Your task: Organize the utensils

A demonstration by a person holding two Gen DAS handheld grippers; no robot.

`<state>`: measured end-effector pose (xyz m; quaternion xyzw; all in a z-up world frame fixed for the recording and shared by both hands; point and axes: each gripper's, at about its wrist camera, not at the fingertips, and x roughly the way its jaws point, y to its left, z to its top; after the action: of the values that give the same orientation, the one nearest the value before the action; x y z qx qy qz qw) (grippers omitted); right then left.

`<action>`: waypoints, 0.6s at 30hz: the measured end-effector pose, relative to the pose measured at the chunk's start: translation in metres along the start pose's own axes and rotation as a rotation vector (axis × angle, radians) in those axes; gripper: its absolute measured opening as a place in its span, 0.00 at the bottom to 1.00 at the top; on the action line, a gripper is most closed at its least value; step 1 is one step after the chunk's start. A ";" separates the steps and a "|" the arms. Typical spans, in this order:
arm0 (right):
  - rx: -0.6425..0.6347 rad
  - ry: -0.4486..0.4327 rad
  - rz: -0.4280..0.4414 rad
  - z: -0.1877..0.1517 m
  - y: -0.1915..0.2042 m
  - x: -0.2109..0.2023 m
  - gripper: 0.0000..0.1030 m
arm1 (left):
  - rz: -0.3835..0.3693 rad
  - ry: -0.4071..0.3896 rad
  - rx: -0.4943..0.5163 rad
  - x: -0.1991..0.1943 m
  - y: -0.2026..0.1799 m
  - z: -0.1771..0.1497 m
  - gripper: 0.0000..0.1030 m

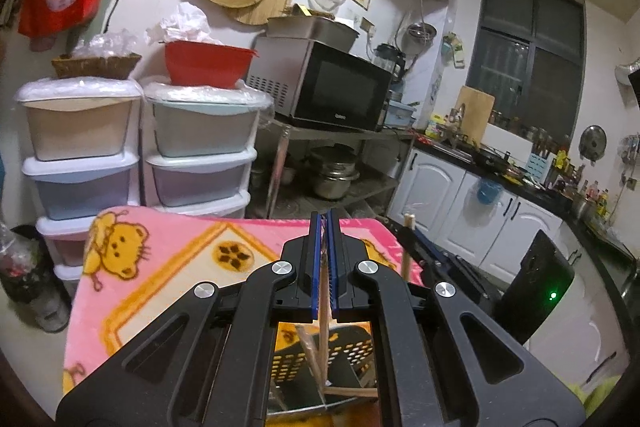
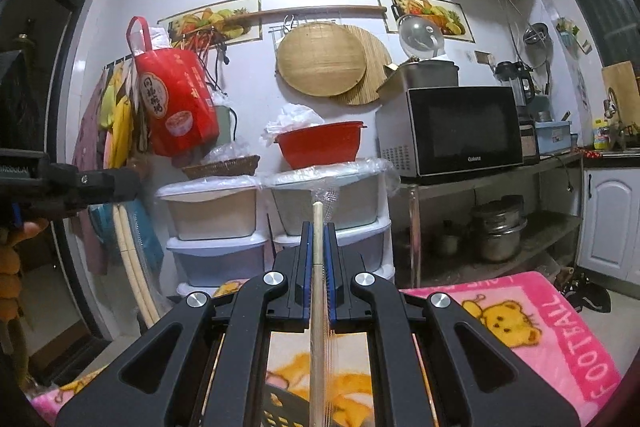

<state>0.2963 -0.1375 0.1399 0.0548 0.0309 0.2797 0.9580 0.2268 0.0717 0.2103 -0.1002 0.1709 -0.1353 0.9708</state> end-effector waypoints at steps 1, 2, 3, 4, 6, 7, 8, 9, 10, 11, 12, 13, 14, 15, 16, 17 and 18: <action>0.004 0.004 0.002 -0.003 -0.001 0.000 0.06 | -0.008 0.009 0.003 0.003 -0.002 -0.003 0.01; 0.006 0.006 0.003 -0.005 -0.001 -0.001 0.06 | -0.013 0.017 0.004 0.006 -0.004 -0.005 0.01; 0.007 0.009 0.007 -0.007 -0.002 -0.002 0.06 | -0.016 0.023 0.004 0.009 -0.005 -0.008 0.01; 0.007 0.012 0.009 -0.010 -0.002 -0.003 0.06 | -0.022 0.035 0.003 0.012 -0.006 -0.011 0.01; 0.007 0.019 0.017 -0.013 -0.002 -0.006 0.07 | -0.026 0.048 0.002 0.016 -0.008 -0.016 0.01; 0.011 0.022 0.019 -0.015 -0.003 -0.008 0.08 | -0.029 0.057 0.002 0.019 -0.009 -0.020 0.01; 0.015 0.026 0.021 -0.016 -0.003 -0.009 0.08 | -0.031 0.064 0.002 0.020 -0.010 -0.023 0.01; 0.020 0.030 0.026 -0.017 -0.004 -0.011 0.08 | -0.032 0.069 0.003 0.021 -0.010 -0.024 0.01; 0.024 0.032 0.028 -0.018 -0.004 -0.012 0.08 | -0.033 0.076 0.003 0.023 -0.011 -0.027 0.01; 0.026 0.036 0.028 -0.019 -0.004 -0.014 0.08 | -0.034 0.081 0.003 0.024 -0.011 -0.029 0.01; 0.027 0.041 0.031 -0.020 -0.004 -0.015 0.08 | -0.035 0.085 0.003 0.025 -0.012 -0.031 0.01; 0.029 0.047 0.033 -0.022 -0.005 -0.017 0.08 | -0.036 0.091 0.001 0.026 -0.012 -0.034 0.01; 0.032 0.054 0.032 -0.023 -0.005 -0.019 0.08 | -0.036 0.096 0.001 0.026 -0.012 -0.036 0.01; 0.034 0.059 0.035 -0.024 -0.005 -0.020 0.08 | -0.036 0.101 0.000 0.027 -0.012 -0.038 0.01; 0.035 0.063 0.035 -0.025 -0.005 -0.022 0.09 | -0.035 0.105 -0.002 0.027 -0.011 -0.039 0.01; 0.040 0.070 0.035 -0.027 -0.006 -0.025 0.11 | -0.035 0.110 -0.005 0.028 -0.011 -0.041 0.01; 0.045 0.076 0.036 -0.028 -0.006 -0.027 0.13 | -0.035 0.114 -0.006 0.028 -0.010 -0.043 0.01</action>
<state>0.2745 -0.1550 0.1124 0.0663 0.0725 0.2980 0.9495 0.2345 0.0472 0.1651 -0.0980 0.2247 -0.1574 0.9566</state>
